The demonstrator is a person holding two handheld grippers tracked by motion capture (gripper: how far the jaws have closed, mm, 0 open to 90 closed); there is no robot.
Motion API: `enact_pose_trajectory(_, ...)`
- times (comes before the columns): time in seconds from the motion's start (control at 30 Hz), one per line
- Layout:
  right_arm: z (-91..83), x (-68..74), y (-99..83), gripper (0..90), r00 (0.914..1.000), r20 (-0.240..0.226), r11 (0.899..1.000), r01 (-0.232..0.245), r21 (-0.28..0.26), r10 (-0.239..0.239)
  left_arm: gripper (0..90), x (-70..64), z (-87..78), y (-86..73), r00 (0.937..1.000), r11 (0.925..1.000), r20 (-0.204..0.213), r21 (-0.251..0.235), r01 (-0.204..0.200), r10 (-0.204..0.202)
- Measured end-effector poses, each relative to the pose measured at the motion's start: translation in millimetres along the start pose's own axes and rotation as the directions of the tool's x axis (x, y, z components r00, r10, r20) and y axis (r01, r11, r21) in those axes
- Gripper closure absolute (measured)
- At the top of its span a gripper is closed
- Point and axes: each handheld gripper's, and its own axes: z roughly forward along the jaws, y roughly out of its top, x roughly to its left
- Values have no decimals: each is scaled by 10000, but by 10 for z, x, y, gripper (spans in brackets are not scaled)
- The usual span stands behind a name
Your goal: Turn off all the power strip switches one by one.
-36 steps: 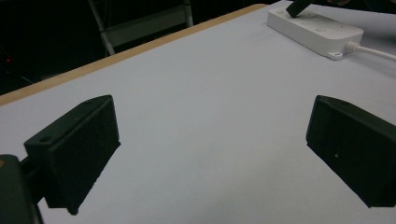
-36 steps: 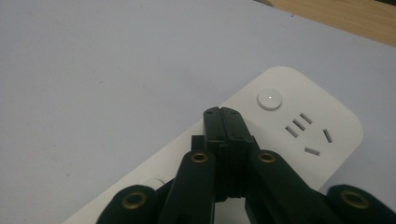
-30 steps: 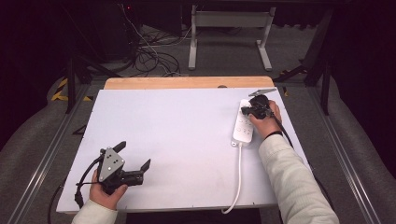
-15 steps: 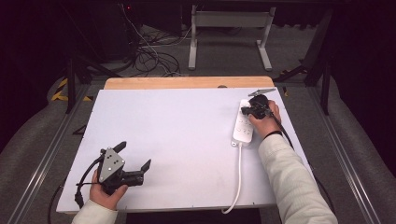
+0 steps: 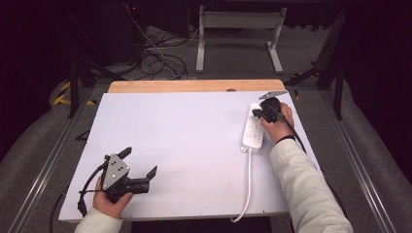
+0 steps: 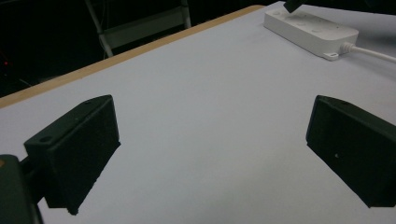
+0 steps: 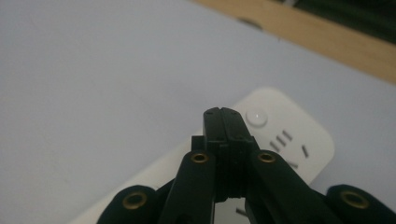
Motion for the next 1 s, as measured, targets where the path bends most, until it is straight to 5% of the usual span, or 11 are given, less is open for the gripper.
enact_pose_trajectory(0.07,-104,7,70,900,9997,-133,9975,-214,-668,206,30,8,7,0,10000,10000,8,17,7,-7)
enact_pose_trajectory(0.57,-5,-35,122,900,9994,302,9978,-174,-638,194,30,4,5,1,10000,10000,-11,18,12,-12)
enact_pose_trajectory(1.0,172,-186,71,900,9953,506,9940,-780,-763,820,30,13,2,-1,10000,10000,3,29,9,-9)
